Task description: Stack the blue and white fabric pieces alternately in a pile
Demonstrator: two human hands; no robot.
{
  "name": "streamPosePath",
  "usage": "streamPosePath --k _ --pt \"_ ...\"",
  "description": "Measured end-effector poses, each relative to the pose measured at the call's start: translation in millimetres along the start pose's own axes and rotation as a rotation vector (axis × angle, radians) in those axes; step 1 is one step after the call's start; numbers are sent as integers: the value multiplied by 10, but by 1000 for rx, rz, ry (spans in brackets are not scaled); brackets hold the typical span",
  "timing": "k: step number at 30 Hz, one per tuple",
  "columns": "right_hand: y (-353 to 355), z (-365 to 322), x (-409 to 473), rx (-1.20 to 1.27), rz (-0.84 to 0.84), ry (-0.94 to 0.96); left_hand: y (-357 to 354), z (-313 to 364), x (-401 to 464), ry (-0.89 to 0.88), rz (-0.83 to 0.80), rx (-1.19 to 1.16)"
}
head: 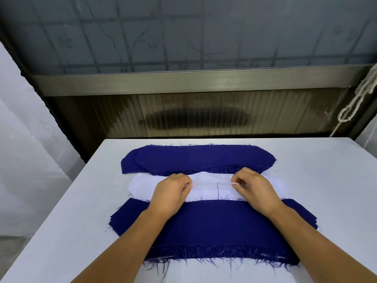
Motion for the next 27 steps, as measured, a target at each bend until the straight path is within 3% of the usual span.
streamPosePath --k 5,9,16,22,27 --pt "-3 37 -16 139 -7 -34 2 -88 -7 73 -20 -71" --pt "35 21 -12 103 37 -25 -40 -159 -5 147 -53 -151" --pt "82 163 -28 -39 73 -154 129 -92 -35 78 52 27" --pt "545 -50 -108 -109 212 -83 736 -168 -122 135 172 87" --pt "901 -256 -379 59 109 -14 1253 -114 -337 42 139 -25"
Point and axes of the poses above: each hand's wrist, its own x-axis towards the middle knuckle, its own y-axis out of the back of the hand, z = x × y, the point moved 10 cm from there along x, towards the middle knuckle, and after that the axes turned 6 degrees about -x, right-handed, at the moved point
